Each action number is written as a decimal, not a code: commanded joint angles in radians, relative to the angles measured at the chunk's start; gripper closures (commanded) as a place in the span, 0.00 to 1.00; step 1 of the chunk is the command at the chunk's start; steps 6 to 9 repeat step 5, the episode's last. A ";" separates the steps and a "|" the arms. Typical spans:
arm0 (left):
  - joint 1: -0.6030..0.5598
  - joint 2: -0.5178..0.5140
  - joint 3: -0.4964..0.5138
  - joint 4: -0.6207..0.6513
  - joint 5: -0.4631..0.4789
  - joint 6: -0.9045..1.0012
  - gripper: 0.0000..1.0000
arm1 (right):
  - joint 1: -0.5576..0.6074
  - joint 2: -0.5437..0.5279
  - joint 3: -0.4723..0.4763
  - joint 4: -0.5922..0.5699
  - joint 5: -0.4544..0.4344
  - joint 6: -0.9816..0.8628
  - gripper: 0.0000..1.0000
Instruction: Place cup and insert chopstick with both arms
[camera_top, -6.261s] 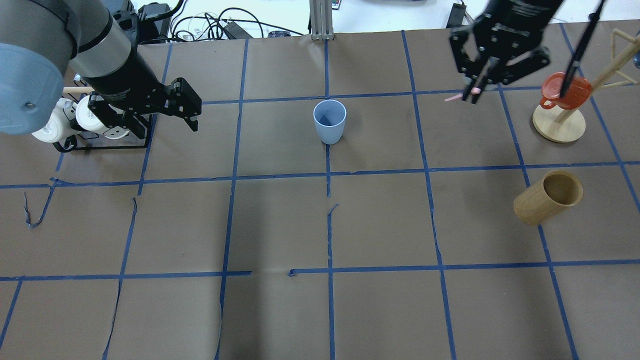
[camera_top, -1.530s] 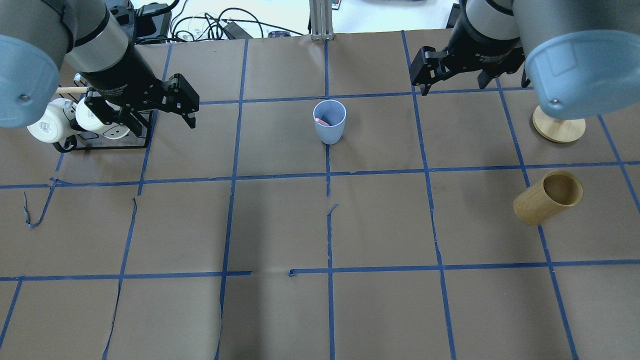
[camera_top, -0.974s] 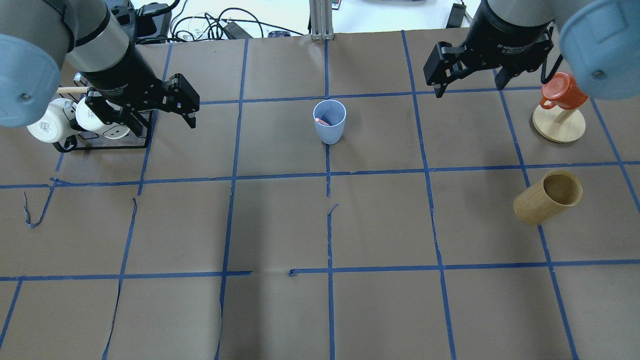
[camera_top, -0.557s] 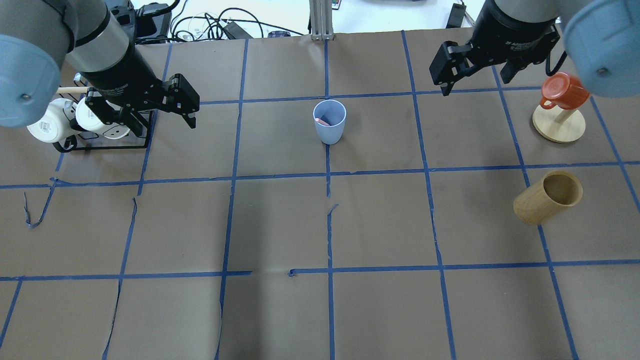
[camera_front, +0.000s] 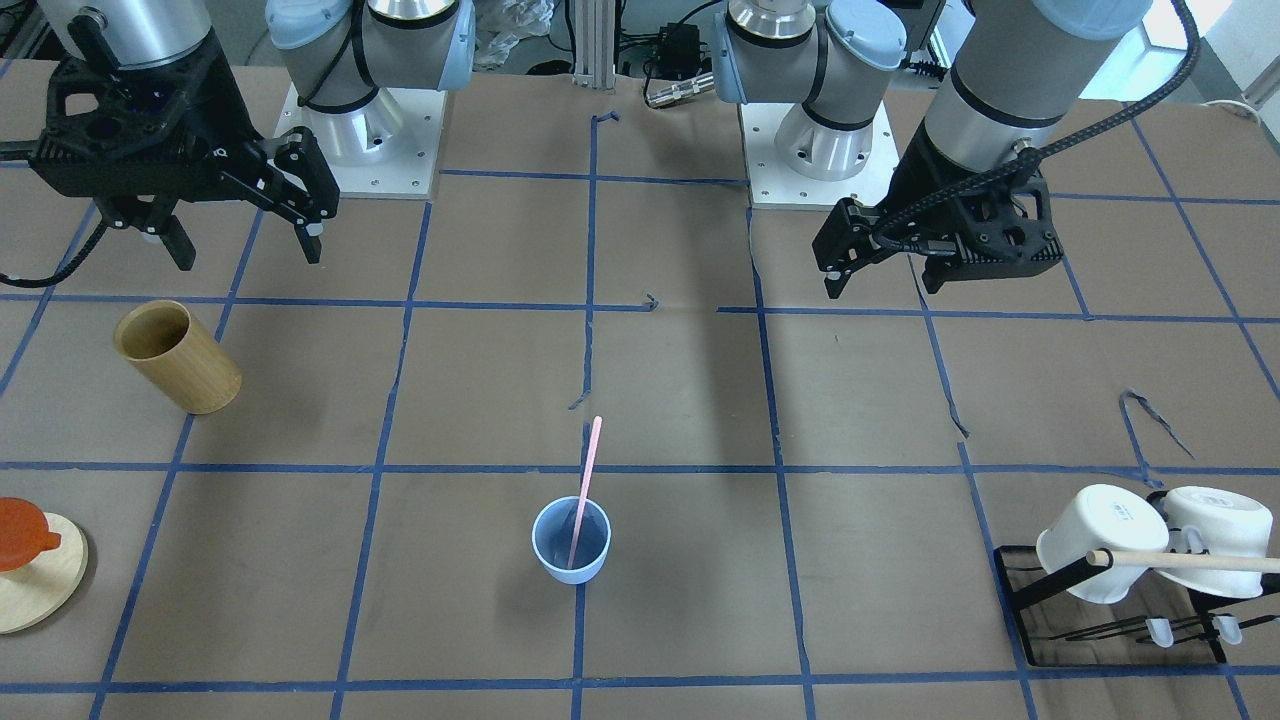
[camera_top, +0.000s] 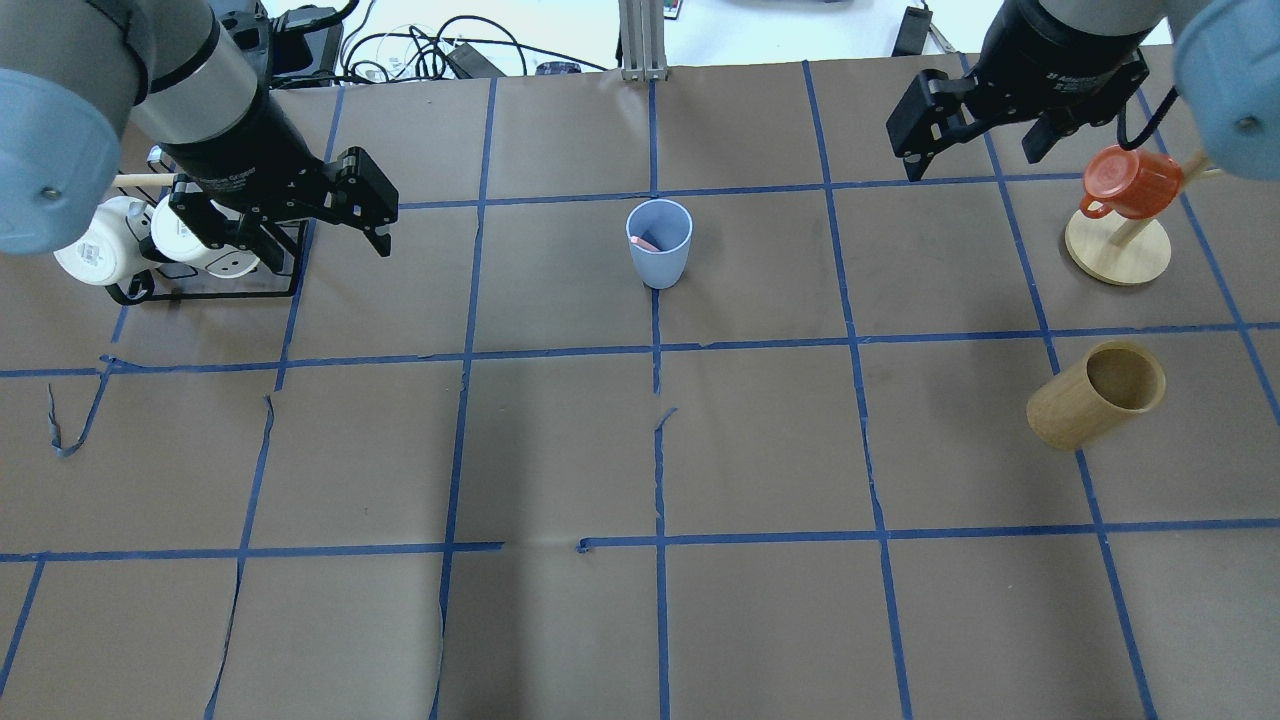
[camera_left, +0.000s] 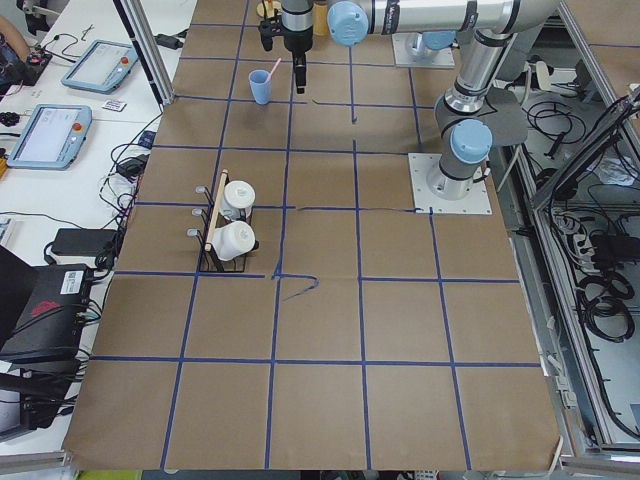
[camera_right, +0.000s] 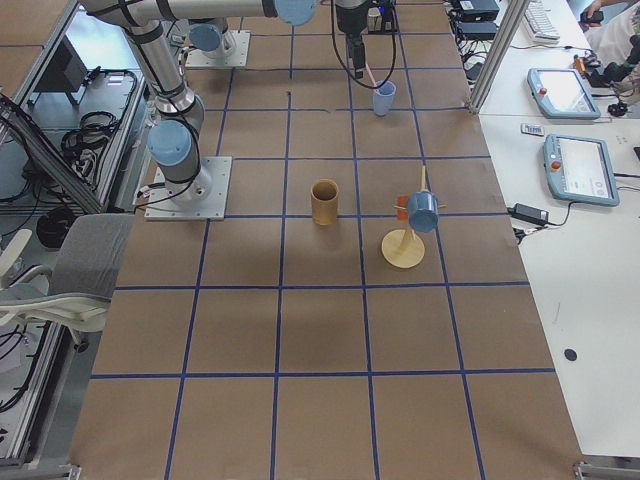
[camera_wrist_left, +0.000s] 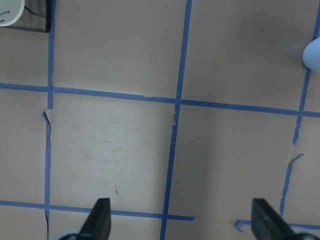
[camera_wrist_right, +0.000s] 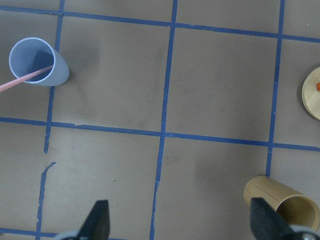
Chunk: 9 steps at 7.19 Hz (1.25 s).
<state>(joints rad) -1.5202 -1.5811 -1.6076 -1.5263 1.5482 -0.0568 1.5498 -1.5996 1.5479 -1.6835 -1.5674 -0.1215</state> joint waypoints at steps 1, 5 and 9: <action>0.000 0.001 0.000 0.000 0.001 0.000 0.00 | 0.000 -0.010 0.000 0.004 0.010 0.061 0.00; 0.000 0.000 0.000 0.000 0.001 0.000 0.00 | 0.007 -0.011 -0.003 0.008 0.012 0.075 0.00; 0.000 0.000 0.000 0.000 0.001 0.000 0.00 | 0.007 -0.011 -0.003 0.008 0.012 0.075 0.00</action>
